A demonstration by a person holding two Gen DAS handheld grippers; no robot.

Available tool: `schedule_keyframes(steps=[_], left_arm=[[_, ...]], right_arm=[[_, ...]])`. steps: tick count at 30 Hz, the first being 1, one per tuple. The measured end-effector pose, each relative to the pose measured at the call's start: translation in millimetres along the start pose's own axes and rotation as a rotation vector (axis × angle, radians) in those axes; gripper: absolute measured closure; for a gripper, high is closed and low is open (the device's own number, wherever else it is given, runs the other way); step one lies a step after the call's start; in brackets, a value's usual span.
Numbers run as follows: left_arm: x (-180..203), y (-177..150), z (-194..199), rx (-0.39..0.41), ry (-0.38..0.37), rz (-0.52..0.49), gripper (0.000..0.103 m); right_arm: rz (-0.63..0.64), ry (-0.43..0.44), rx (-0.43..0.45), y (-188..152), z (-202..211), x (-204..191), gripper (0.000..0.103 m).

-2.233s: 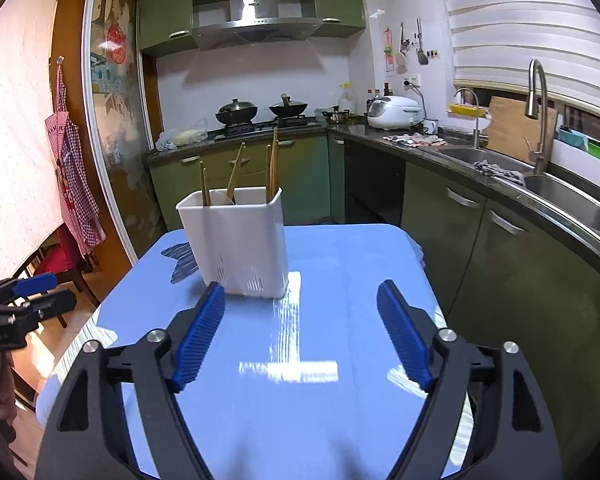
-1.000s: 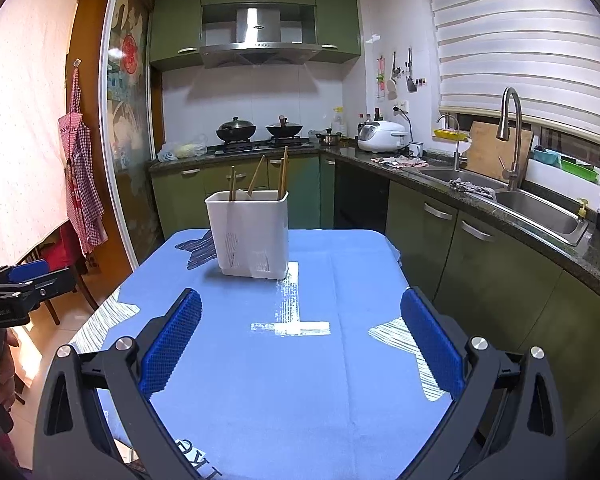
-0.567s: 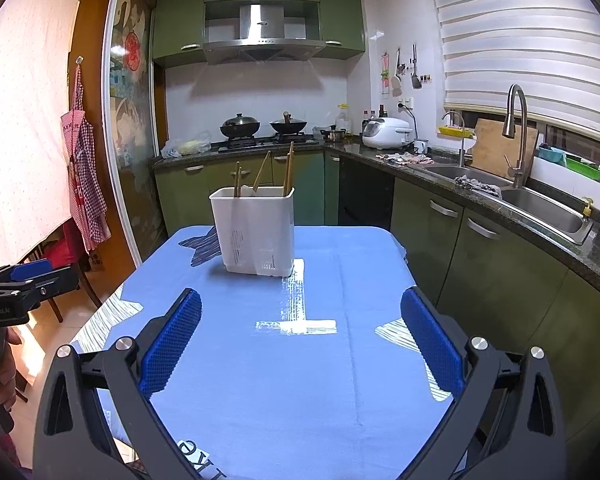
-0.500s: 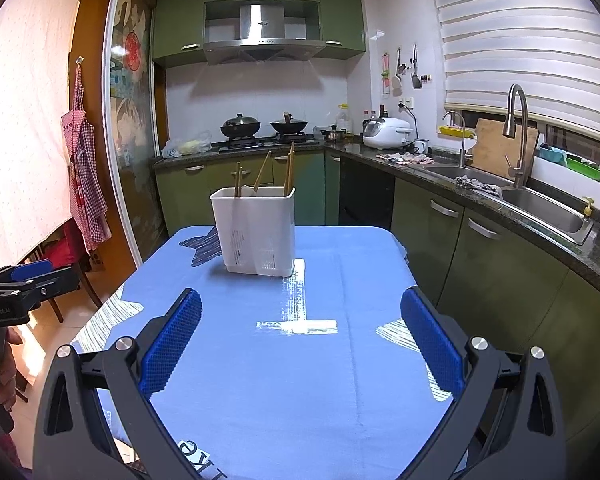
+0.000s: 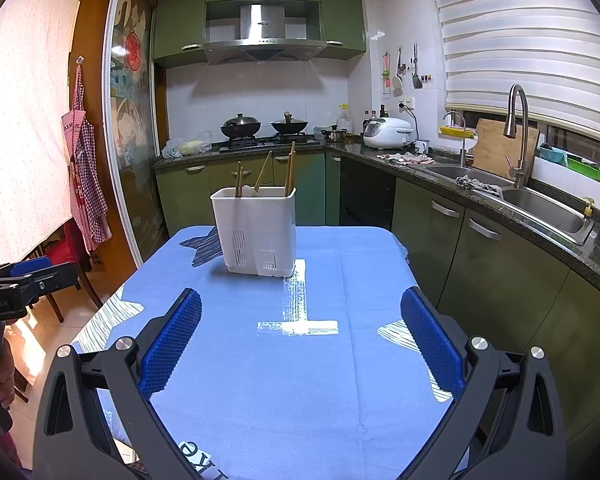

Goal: Organize utensils

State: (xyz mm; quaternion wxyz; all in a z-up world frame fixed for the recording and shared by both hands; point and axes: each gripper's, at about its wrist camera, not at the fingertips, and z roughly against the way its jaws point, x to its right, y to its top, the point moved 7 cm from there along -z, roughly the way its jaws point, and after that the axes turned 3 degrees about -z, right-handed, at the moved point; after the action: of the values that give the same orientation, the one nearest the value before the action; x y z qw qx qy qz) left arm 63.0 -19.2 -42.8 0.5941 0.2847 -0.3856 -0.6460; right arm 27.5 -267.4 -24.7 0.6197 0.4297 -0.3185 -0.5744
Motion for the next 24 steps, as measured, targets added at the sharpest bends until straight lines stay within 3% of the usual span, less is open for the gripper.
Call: schedule_keyframes(steps=[24], left_arm=[[-2.2, 0.8, 1.4, -0.002, 0.009, -0.004, 0.007]], right_arm=[[-0.003, 0.001, -0.006, -4.6, -7.3, 0.9, 0.005]])
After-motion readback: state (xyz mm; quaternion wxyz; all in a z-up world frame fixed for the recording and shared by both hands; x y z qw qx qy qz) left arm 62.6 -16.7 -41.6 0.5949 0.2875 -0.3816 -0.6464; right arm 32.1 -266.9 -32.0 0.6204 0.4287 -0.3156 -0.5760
